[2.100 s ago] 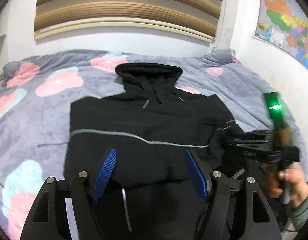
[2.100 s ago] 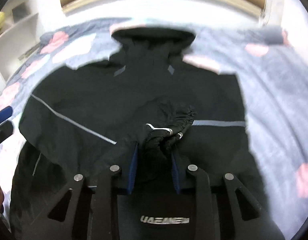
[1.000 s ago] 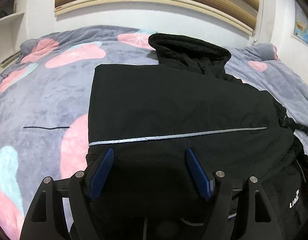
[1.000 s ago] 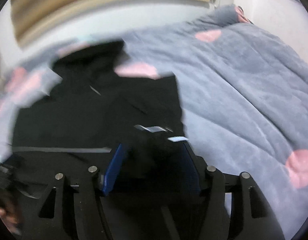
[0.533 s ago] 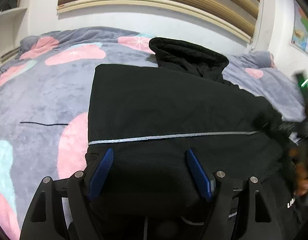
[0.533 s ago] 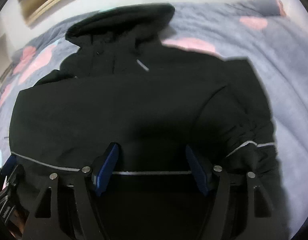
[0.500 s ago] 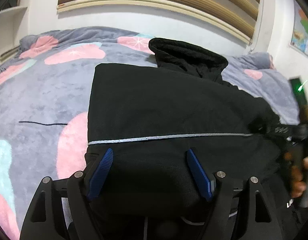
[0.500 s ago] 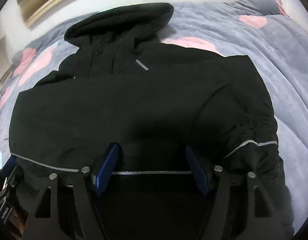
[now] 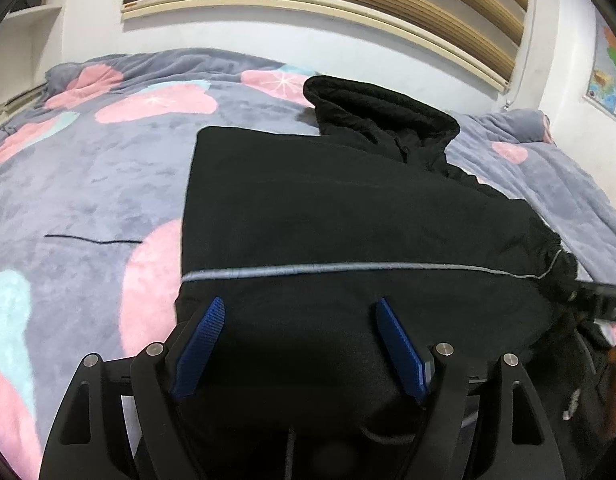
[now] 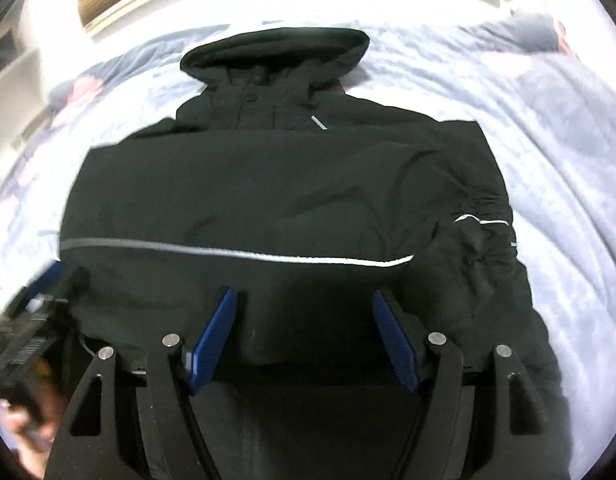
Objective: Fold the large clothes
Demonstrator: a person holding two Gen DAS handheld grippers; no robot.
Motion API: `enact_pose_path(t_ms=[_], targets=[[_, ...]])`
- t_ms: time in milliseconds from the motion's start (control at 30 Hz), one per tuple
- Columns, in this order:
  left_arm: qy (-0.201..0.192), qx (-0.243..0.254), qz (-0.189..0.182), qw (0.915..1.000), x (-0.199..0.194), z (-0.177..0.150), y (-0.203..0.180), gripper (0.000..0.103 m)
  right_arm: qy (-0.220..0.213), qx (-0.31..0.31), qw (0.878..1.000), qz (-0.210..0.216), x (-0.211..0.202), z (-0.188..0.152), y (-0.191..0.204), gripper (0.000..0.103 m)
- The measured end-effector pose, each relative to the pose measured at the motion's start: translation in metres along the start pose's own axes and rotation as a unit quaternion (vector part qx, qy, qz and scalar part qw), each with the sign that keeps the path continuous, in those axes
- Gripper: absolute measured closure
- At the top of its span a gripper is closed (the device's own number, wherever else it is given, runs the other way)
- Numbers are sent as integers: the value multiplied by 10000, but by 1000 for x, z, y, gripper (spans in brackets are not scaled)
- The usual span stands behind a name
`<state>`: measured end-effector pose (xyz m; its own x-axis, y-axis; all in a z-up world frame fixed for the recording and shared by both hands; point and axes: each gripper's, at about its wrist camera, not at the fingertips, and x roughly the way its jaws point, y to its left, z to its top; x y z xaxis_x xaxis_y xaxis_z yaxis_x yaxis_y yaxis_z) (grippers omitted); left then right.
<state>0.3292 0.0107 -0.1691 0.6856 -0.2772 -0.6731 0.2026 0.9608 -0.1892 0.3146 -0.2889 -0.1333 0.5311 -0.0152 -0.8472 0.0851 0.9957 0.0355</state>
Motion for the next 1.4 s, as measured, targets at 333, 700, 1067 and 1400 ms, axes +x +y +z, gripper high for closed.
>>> enact_pose_path(t_ms=[333, 700, 1067, 1400], targets=[[541, 364, 78, 9978, 18, -14, -21, 22, -87, -314, 9991, -261, 38, -17, -1, 29], [377, 429, -136, 9983, -75, -33, -42, 22, -218, 100, 9993, 289, -67, -67, -18, 29], [142, 497, -134, 9986, -189, -55, -56, 22, -595, 298, 9949, 752, -144, -103, -26, 28], [234, -105, -437, 9987, -111, -26, -40, 22, -298, -280, 9963, 755, -65, -66, -23, 28]])
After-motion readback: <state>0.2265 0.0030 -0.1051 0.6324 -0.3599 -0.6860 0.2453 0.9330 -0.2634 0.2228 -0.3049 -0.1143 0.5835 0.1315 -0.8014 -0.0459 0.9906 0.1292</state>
